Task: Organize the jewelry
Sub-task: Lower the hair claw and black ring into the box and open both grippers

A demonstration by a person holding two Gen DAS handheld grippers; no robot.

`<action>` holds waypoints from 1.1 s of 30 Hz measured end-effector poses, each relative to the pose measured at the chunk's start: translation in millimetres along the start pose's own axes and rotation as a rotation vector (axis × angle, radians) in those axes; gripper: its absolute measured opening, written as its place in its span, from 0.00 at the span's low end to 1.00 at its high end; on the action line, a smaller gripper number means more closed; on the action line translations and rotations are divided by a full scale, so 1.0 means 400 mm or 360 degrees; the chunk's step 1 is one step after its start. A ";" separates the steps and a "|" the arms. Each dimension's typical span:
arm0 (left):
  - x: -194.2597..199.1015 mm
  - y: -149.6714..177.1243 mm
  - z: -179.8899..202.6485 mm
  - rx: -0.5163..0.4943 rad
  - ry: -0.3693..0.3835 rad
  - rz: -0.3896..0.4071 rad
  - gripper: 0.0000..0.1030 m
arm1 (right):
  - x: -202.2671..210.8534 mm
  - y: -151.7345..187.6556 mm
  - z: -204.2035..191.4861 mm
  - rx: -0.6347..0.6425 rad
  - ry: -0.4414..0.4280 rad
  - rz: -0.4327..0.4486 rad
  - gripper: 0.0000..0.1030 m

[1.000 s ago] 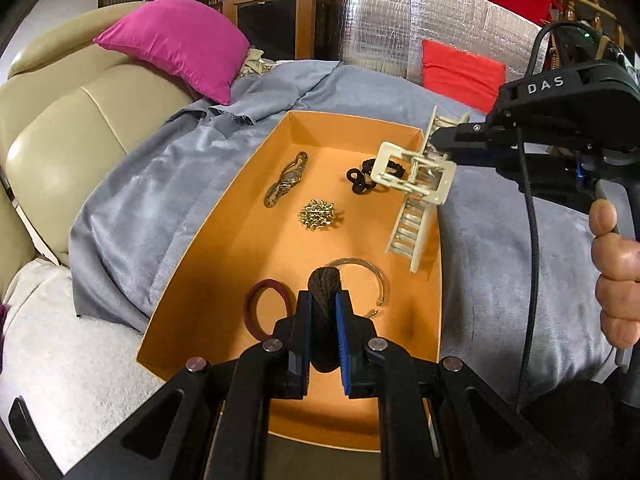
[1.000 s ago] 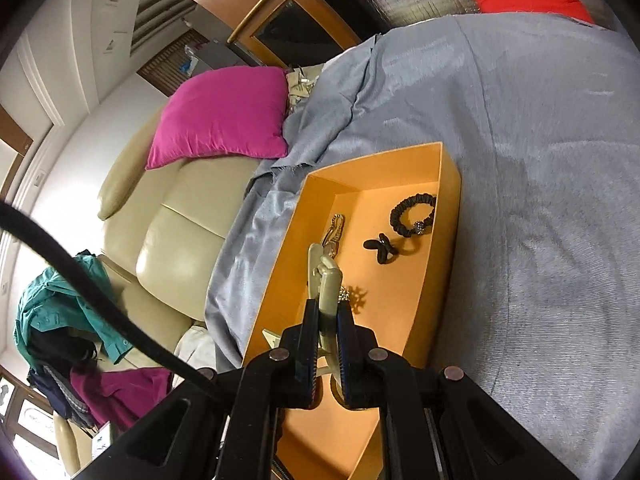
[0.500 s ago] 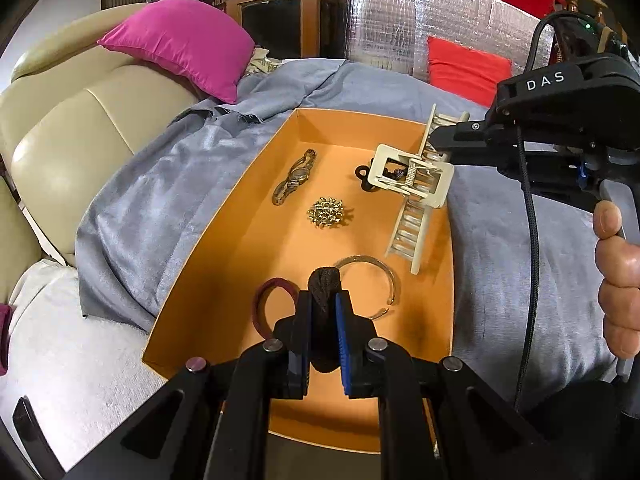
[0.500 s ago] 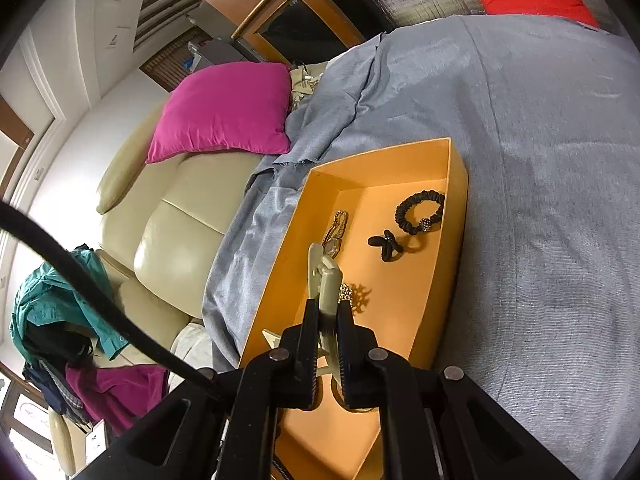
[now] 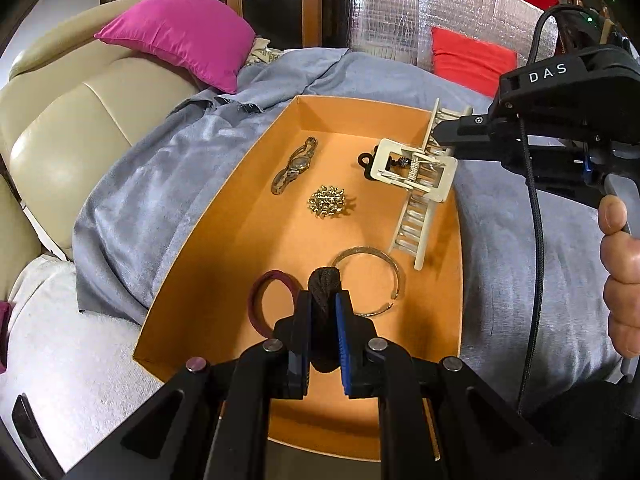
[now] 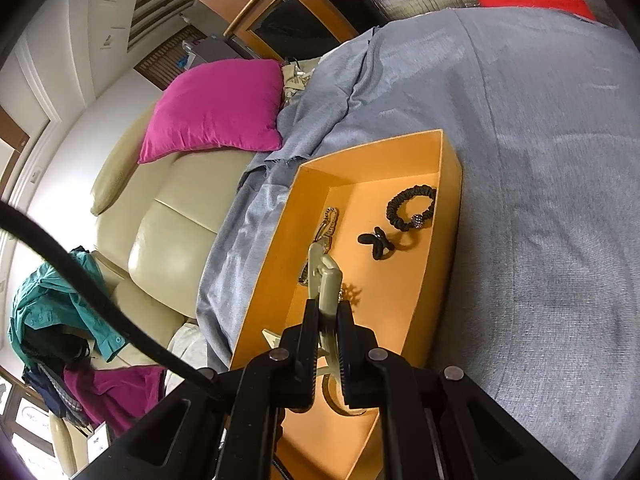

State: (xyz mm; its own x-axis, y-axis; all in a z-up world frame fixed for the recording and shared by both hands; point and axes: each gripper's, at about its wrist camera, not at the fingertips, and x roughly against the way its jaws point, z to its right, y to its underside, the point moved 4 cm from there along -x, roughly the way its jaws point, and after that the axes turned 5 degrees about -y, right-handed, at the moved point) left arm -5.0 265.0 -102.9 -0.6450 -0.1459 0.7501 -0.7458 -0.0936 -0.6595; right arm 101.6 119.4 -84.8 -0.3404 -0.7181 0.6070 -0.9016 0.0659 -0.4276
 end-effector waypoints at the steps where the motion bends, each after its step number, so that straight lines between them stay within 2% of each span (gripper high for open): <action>1: -0.002 0.001 0.002 0.0002 -0.0002 -0.0004 0.12 | -0.002 0.000 0.002 0.0000 0.0003 -0.0002 0.10; 19: -0.072 0.011 0.015 0.0003 -0.0014 -0.0096 0.12 | -0.079 -0.014 0.035 0.0001 0.0087 -0.0096 0.09; 33: -0.111 0.019 0.019 0.0001 -0.0009 -0.0158 0.12 | -0.118 -0.039 0.054 0.0004 0.0165 -0.0100 0.10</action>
State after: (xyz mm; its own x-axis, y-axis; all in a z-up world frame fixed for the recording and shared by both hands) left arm 19.4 263.3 -141.7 -0.5670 -0.1415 0.8114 -0.8059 -0.1085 -0.5821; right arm 137.6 137.3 -121.4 -0.3092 -0.6450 0.6988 -0.9213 0.0211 -0.3882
